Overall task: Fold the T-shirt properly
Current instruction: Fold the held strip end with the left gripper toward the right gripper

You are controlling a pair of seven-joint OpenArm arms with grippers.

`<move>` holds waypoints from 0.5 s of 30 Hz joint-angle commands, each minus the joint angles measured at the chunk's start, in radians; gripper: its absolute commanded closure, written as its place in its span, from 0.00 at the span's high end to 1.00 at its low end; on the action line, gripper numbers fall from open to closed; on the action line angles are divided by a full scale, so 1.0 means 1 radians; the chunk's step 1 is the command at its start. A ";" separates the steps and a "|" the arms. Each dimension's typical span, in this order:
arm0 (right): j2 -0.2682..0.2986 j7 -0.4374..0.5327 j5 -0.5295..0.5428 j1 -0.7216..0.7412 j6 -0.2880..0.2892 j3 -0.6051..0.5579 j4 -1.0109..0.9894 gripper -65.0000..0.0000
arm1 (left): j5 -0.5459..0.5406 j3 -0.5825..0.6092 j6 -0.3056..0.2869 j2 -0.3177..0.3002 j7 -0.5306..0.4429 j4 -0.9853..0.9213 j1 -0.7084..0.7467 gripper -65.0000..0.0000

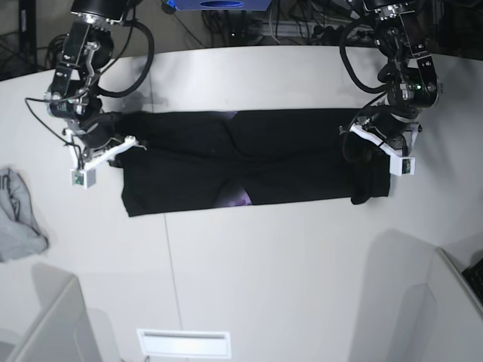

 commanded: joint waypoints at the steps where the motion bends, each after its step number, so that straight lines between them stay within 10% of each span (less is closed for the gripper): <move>1: 0.007 0.019 0.006 0.011 0.002 0.004 0.015 0.00 | -0.014 0.014 -0.004 -0.004 -0.014 0.020 -0.007 0.00; 15: 0.006 0.019 0.006 0.011 0.002 0.004 0.015 0.00 | -0.014 0.159 -0.003 0.050 -0.014 0.009 -0.038 0.00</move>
